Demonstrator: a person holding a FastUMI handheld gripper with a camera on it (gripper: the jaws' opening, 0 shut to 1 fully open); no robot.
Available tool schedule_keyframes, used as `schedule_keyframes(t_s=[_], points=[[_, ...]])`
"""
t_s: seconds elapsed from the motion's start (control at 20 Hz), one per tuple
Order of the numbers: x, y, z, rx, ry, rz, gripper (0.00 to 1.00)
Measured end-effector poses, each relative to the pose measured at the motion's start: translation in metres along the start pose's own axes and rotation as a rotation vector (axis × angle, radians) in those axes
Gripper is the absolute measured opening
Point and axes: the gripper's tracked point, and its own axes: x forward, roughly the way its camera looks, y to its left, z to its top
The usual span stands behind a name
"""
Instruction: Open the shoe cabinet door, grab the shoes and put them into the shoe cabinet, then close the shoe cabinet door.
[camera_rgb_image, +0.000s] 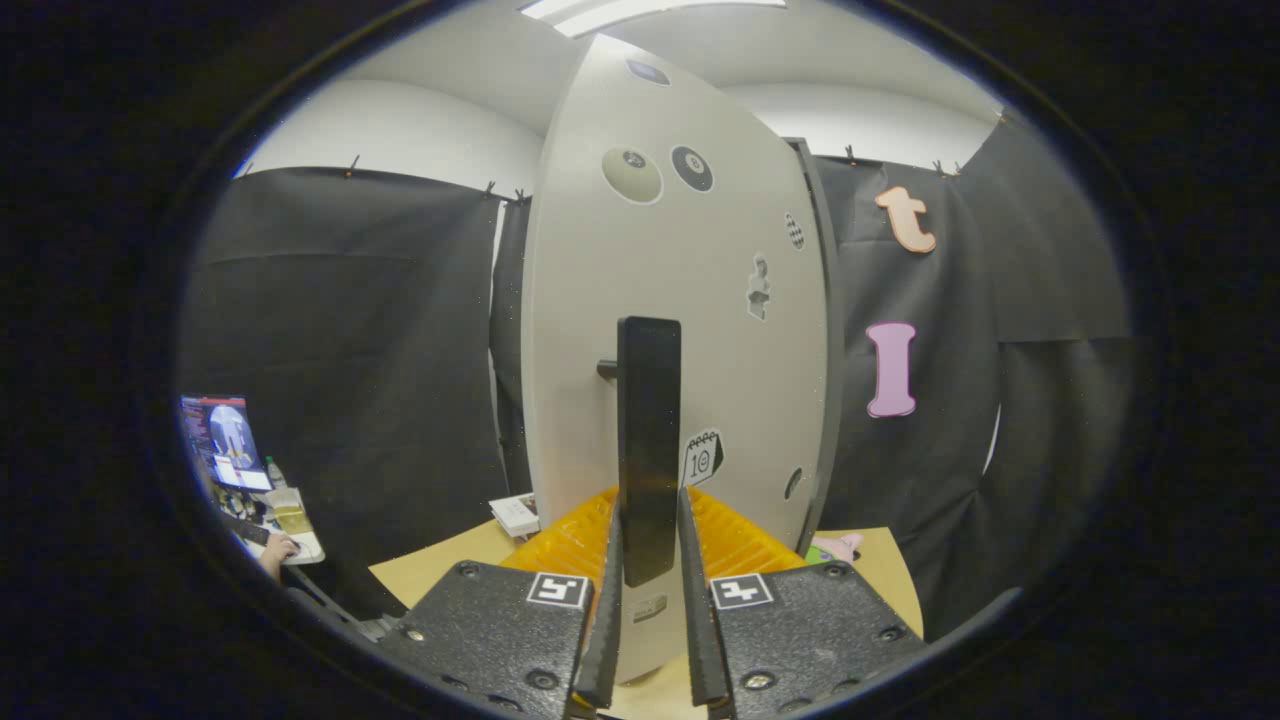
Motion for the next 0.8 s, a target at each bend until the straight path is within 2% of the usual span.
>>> schedule_keyframes(t_s=[0.2,0.35,0.4,0.5,0.55,0.65,0.75,0.8], points=[[-0.022,-0.039,0.001,0.031,-0.013,-0.051,0.31],[-0.028,-0.071,0.002,0.057,-0.032,-0.115,0.31],[-0.032,-0.09,0.001,0.058,-0.038,-0.17,0.3],[-0.039,-0.118,0.004,0.037,-0.052,-0.236,0.19],[-0.043,-0.132,0.004,0.03,-0.066,-0.258,0.17],[-0.053,-0.15,0.003,0.05,-0.082,-0.255,0.17],[-0.061,-0.145,-0.006,0.14,-0.093,-0.189,0.26],[-0.068,-0.139,-0.009,0.15,-0.103,-0.175,0.26]])
